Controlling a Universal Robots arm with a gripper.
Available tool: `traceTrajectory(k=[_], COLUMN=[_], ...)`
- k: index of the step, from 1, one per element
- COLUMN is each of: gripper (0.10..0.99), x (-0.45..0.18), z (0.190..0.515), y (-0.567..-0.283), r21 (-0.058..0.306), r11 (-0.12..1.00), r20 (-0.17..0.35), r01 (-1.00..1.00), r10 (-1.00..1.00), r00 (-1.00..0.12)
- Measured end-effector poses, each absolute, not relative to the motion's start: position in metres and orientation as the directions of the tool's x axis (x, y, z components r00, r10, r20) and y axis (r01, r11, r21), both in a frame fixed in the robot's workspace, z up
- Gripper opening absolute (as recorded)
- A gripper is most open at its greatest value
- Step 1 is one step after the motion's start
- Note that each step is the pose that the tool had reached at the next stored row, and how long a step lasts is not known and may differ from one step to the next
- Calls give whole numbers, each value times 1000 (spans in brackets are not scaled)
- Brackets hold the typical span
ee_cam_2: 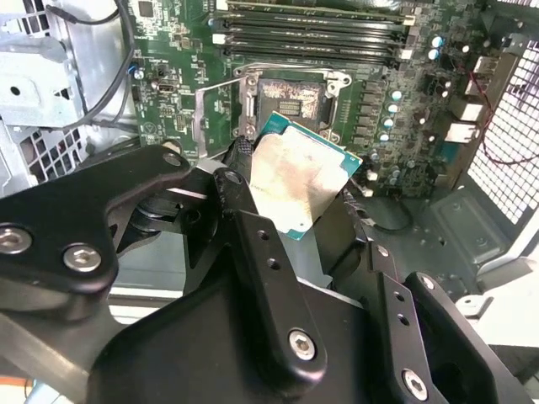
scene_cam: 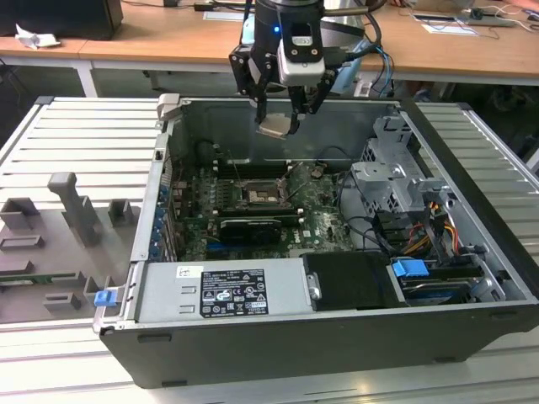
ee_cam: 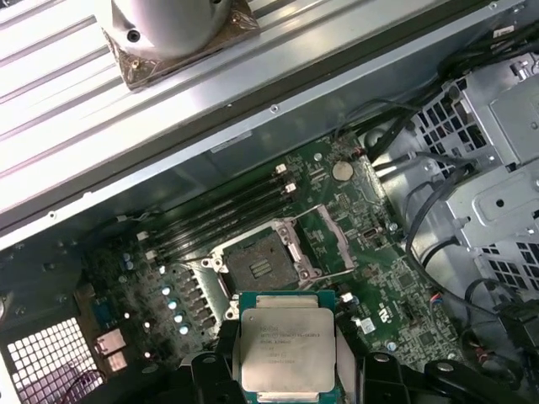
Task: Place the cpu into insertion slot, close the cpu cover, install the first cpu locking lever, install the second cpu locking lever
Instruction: 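Place the cpu into insertion slot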
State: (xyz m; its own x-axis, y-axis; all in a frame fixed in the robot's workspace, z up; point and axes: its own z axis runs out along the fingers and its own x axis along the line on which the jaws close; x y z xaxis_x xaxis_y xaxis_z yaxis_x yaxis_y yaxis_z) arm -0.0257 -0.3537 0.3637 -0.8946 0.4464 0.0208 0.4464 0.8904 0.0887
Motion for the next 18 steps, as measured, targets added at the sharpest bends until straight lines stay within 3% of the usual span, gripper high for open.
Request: traceTrajectory(k=[18], gripper=[537], x=[-26], z=[359], y=[-354], r21=[87], r11=[863], r20=[22], r01=[498], r10=[498], r00=[-867])
